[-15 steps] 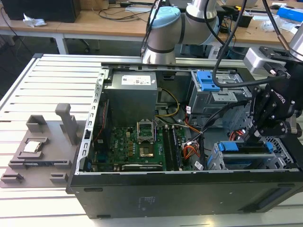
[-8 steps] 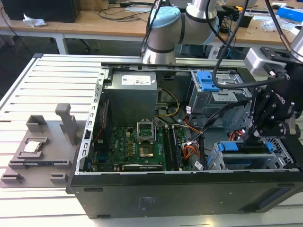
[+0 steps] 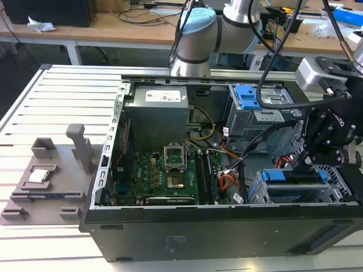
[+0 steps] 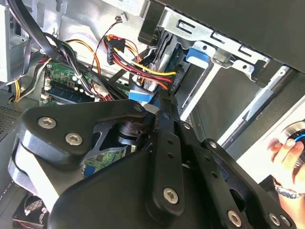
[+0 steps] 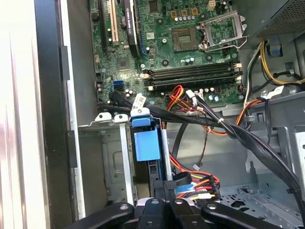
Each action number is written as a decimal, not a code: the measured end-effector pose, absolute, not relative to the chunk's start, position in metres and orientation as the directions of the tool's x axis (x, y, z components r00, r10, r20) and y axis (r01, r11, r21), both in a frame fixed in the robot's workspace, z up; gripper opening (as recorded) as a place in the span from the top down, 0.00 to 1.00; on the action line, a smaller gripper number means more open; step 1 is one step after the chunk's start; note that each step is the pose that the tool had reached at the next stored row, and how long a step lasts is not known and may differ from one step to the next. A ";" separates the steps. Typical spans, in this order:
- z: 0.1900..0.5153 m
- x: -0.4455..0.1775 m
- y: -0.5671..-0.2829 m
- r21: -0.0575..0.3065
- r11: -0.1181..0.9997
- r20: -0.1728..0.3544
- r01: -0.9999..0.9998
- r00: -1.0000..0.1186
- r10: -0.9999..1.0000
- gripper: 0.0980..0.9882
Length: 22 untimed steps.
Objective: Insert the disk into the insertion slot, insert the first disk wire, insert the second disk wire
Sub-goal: 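Insert the second disk wire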
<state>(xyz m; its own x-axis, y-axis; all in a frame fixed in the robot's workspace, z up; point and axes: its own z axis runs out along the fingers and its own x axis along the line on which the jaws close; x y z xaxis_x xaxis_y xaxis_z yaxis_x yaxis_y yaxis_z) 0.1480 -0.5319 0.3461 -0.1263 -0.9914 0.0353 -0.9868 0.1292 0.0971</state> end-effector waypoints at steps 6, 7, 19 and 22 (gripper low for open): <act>0.348 0.147 -0.541 0.097 0.130 0.035 -0.987 -0.127 -0.991 0.99; 0.348 0.147 -0.541 0.097 0.130 0.035 -0.987 -0.127 -0.991 0.99; 0.345 0.147 -0.539 0.098 0.142 0.026 -0.985 -0.140 -0.990 0.99; 0.344 0.147 -0.539 0.098 0.142 0.026 -0.985 -0.140 -0.990 0.99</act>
